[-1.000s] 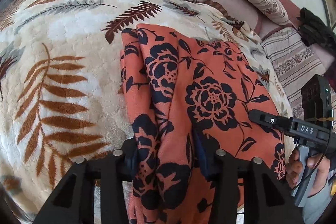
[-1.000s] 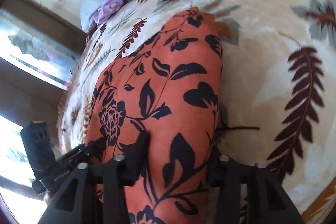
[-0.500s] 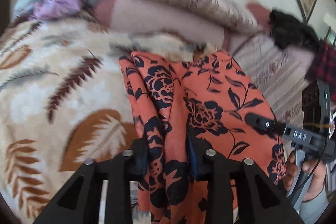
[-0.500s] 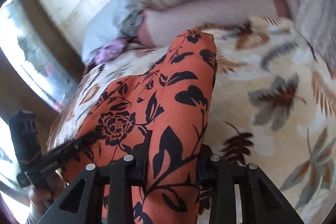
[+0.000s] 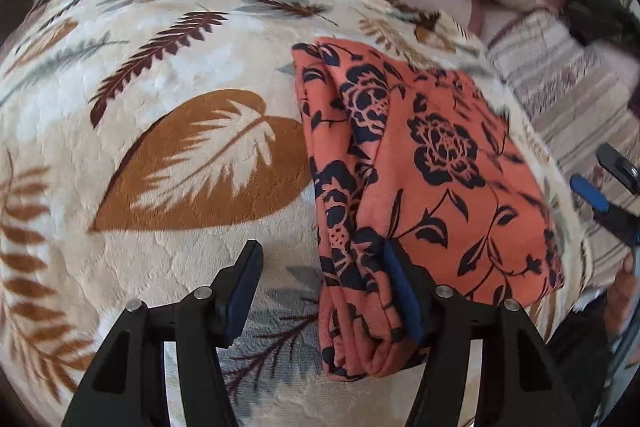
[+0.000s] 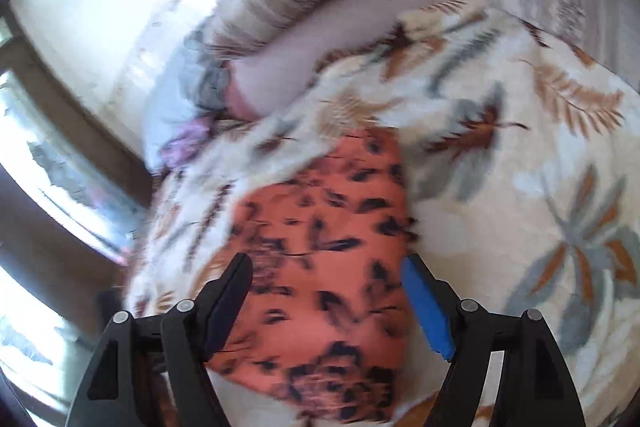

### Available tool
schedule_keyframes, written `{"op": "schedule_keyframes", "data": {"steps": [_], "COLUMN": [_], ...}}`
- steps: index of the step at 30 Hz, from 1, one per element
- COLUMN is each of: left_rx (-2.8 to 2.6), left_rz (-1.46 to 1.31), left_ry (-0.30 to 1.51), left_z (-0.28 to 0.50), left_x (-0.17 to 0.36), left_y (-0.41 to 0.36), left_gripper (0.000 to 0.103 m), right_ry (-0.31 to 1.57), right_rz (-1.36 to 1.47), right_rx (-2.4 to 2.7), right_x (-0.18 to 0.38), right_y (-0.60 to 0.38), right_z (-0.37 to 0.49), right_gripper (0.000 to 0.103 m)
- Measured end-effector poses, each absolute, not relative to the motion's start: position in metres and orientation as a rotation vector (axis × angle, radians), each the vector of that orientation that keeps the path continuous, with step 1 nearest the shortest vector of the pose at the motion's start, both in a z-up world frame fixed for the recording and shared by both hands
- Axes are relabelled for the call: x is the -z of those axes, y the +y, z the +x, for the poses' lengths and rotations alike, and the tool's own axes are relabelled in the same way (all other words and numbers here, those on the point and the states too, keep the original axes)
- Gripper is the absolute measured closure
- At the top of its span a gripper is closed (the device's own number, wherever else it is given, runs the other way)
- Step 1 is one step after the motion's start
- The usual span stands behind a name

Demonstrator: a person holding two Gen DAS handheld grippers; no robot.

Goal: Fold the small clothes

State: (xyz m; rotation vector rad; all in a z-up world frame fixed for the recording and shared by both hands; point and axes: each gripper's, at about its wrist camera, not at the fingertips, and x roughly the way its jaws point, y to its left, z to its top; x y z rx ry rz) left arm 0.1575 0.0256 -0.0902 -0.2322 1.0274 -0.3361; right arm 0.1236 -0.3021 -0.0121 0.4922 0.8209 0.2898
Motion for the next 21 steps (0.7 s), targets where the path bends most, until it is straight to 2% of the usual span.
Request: {"op": "schedule_keyframes", "data": {"steps": [3,5,9,13,14,21], "left_rx": [0.330,0.335,0.372,0.371,0.375,0.380], "left_rz": [-0.224,-0.236,-0.285,-0.198,-0.213,-0.196], "left_ry": [1.006,0.983,0.868,1.040,0.981,0.939], "left_z": [0.153,0.145,0.121,0.125,0.117,0.104], "left_x": [0.084,0.073,0.051,0.099,0.099,0.095], "left_y": [0.026,0.031,0.042,0.024,0.029,0.032], "left_gripper": [0.038,0.039,0.037,0.032,0.032,0.031], "right_ry": [0.911,1.090,1.023,1.032,1.051,1.044], "right_rz": [0.522,0.513,0.475,0.475,0.479,0.461], "right_rx": [-0.392,-0.365,-0.309,-0.290,-0.274,-0.222], "right_x": [0.035,0.079,0.064,0.062,0.064,0.051], "right_y": [-0.273,-0.260,-0.249,-0.249,-0.250,-0.251], "right_z": [0.125,0.132,0.112,0.105,0.106,0.083], "right_gripper": [0.017,0.017,0.017,0.017,0.017,0.017]}}
